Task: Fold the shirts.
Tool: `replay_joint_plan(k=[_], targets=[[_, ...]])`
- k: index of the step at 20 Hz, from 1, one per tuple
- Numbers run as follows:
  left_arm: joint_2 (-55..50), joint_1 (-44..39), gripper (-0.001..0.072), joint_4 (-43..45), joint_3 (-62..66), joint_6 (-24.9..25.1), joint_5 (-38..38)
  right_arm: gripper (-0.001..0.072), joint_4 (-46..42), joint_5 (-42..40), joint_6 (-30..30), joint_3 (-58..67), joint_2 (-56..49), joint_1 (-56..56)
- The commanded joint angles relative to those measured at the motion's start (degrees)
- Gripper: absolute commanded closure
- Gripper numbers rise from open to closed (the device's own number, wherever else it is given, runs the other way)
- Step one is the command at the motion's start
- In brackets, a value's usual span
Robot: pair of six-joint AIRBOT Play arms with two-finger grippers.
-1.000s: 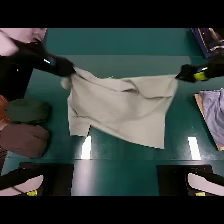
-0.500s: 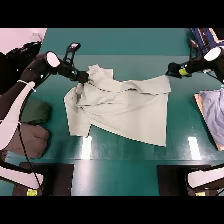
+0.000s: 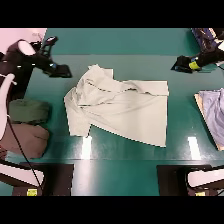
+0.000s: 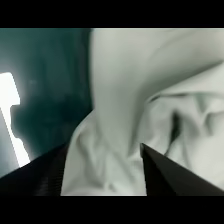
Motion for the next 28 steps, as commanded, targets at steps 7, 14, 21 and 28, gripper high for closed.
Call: replay_joint_plan(k=[7,14,21,28], targets=[[-6.67,8.04,0.0171,-9.44,-10.32,7.34,-4.35,0.0367,0.09,2.25,-2.95,-26.64,18.25,-1.33],[-8.79,5.70,0.0484,-10.23,-10.51,7.56,-7.76,0.0367,0.07,2.71,-1.40,-40.19,28.33,-2.93],[-5.64,5.70,0.0684,-9.99,-10.49,7.76,-11.28,0.0197,0.09,7.26,0.83,-57.99,34.84,-10.43],[-1.99,5.70,0.0683,-10.05,-10.14,7.74,-11.98,0.0284,4.31,-0.76,4.26,-70.12,34.75,-4.02]])
